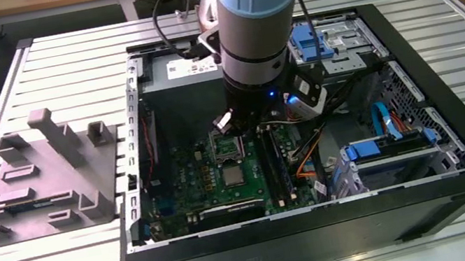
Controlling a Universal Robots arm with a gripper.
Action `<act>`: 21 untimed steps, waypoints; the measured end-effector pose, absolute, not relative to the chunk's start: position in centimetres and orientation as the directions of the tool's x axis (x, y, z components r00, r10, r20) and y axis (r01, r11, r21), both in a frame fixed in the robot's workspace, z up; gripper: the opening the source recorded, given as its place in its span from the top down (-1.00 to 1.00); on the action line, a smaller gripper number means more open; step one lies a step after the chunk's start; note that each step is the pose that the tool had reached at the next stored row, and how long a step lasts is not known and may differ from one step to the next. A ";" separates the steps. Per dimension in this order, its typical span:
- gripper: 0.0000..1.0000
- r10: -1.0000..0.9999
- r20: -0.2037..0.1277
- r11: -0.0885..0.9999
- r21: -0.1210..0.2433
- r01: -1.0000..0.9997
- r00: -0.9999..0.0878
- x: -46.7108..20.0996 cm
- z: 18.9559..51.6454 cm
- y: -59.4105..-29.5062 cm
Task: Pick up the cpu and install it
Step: 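Close the cpu cover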
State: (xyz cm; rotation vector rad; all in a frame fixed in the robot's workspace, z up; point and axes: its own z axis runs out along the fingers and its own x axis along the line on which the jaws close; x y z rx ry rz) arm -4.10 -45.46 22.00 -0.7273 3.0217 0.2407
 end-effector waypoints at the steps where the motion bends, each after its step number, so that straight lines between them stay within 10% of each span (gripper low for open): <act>1: 0.79 -0.450 -0.060 0.879 0.145 -0.454 -0.891 -4.0 21.9 -45.4; 21: 0.79 -0.522 -0.085 0.830 0.176 -0.529 -0.849 -3.9 21.4 -45.0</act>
